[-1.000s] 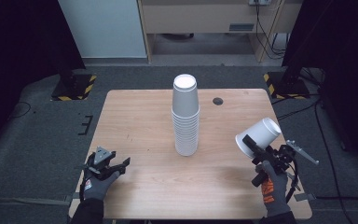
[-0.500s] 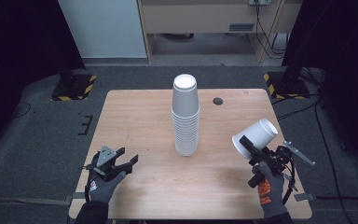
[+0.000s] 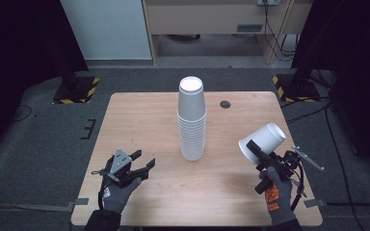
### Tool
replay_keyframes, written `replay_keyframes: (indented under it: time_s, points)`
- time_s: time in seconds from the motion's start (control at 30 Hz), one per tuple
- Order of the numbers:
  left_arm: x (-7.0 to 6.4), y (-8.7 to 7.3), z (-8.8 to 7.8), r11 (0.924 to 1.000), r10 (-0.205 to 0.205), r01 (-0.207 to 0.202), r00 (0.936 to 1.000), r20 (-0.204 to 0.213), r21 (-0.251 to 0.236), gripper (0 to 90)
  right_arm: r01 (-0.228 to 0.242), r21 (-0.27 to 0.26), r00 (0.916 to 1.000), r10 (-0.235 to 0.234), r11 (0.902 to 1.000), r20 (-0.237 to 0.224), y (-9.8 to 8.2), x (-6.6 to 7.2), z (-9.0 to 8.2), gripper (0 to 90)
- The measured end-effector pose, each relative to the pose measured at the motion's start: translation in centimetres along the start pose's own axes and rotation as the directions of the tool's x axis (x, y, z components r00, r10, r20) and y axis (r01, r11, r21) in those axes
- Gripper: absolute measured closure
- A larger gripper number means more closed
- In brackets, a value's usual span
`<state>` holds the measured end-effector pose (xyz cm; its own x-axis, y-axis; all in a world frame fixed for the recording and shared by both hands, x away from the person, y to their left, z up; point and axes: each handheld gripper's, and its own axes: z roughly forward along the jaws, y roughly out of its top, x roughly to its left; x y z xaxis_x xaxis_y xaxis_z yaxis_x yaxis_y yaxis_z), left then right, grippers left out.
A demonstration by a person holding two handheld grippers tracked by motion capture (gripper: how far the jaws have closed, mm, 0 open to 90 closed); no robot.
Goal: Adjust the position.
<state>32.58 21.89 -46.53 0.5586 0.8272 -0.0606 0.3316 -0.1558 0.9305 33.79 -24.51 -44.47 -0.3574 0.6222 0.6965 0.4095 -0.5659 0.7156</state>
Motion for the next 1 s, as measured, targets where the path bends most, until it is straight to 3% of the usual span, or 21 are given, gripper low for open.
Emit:
replay_keyframes:
  time_s: [0.4,1.0]
  points:
    - [-2.7,0.9,1.4,0.9986,0.036,-0.033,0.9973,0.064,-0.040,33.7,-0.010,-0.010,0.9999,0.010,0.9999,-0.009,-0.1,0.2,0.0,14.2]
    - [-6.1,2.2,3.7,0.9935,0.090,-0.079,0.9862,0.139,-0.081,34.7,-0.022,0.009,0.9994,0.022,0.9997,-0.026,-0.5,0.4,0.3,14.2]
